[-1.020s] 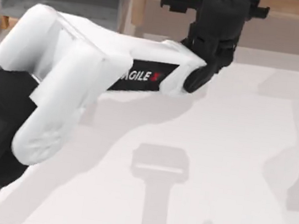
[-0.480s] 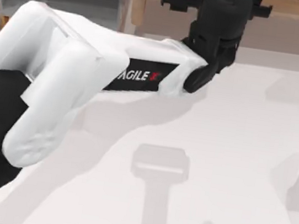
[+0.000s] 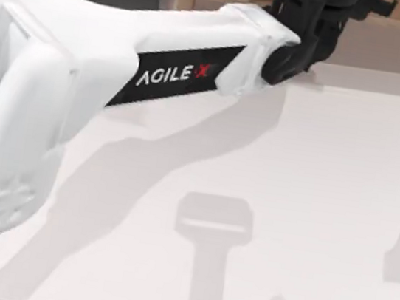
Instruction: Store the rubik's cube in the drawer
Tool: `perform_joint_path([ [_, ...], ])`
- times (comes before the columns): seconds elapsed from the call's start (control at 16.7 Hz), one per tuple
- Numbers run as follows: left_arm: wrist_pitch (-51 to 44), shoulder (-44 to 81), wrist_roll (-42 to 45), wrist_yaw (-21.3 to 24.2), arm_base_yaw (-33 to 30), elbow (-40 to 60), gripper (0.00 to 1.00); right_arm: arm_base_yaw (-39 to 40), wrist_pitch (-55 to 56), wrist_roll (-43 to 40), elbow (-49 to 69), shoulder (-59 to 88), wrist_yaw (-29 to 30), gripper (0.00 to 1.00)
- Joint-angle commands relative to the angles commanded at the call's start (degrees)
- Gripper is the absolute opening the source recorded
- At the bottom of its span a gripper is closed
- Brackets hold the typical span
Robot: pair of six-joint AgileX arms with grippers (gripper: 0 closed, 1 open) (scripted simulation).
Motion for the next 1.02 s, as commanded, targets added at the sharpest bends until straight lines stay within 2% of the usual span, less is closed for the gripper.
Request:
perform_joint_path([
  [0.3,-26.36,-6.06,3.17,7.79,0.64,4.62,0.0,0.0,0.0,0.0,0.0,0.0,0.0,1.0],
  [0.54,-49.81,-9.09,6.26,14.32,4.21,9.57,0.0,0.0,0.0,0.0,0.0,0.0,0.0,1.0],
  [0.78,-72.06,-9.34,9.35,20.09,11.5,16.19,0.0,0.0,0.0,0.0,0.0,0.0,0.0,1.0],
  [1.02,-90.07,-6.54,12.0,24.43,22.78,24.91,0.0,0.0,0.0,0.0,0.0,0.0,0.0,1.0],
])
